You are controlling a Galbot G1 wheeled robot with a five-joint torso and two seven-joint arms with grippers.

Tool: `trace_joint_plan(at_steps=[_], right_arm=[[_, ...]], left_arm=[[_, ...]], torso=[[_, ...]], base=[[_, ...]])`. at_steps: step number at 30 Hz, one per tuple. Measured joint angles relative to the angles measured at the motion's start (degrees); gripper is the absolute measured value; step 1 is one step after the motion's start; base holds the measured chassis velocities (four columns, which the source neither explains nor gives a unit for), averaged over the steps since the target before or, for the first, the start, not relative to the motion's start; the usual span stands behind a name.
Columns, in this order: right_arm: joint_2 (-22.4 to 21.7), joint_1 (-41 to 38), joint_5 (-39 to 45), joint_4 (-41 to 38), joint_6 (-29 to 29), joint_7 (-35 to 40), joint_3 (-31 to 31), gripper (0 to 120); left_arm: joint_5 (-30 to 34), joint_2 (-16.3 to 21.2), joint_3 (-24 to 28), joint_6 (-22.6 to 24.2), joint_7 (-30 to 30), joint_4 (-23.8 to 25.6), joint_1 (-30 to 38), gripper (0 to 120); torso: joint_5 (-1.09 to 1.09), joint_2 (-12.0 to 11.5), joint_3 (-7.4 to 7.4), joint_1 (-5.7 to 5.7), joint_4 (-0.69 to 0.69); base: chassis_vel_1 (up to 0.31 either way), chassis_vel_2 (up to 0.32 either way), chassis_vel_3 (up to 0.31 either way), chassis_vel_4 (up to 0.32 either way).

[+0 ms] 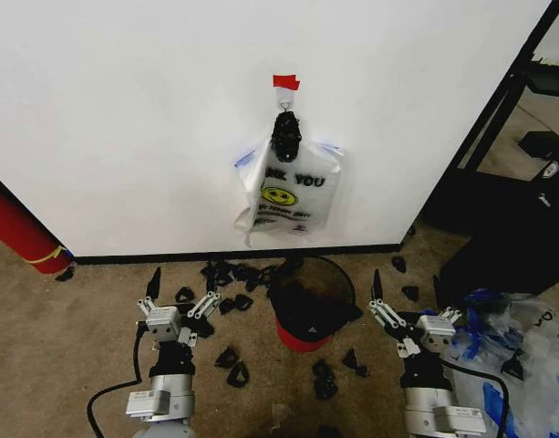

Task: Pick up the garbage bag from the wall and place it over the trash bin.

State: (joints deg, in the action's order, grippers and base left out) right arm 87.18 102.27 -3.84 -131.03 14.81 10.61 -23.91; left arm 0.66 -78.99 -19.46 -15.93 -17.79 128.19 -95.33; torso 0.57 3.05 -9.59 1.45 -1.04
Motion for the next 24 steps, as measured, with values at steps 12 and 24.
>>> trace_joint_plan(at_steps=[12,24], right_arm=[[-2.2,-2.8,1.7,3.7,-1.3,0.0,-0.1,100],[-3.5,-6.7,3.0,6.9,-2.6,0.0,0.0,100]], left_arm=[[0.1,-0.9,-0.5,0.1,0.0,-1.1,1.0,100],[1.3,0.1,0.0,1.0,0.0,-3.5,4.3,100]], torso=[[0.0,0.0,0.0,0.0,0.01],[0.0,0.0,0.0,0.0,0.0]], base=[[0.0,0.0,0.0,0.0],[0.0,0.0,0.0,0.0]])
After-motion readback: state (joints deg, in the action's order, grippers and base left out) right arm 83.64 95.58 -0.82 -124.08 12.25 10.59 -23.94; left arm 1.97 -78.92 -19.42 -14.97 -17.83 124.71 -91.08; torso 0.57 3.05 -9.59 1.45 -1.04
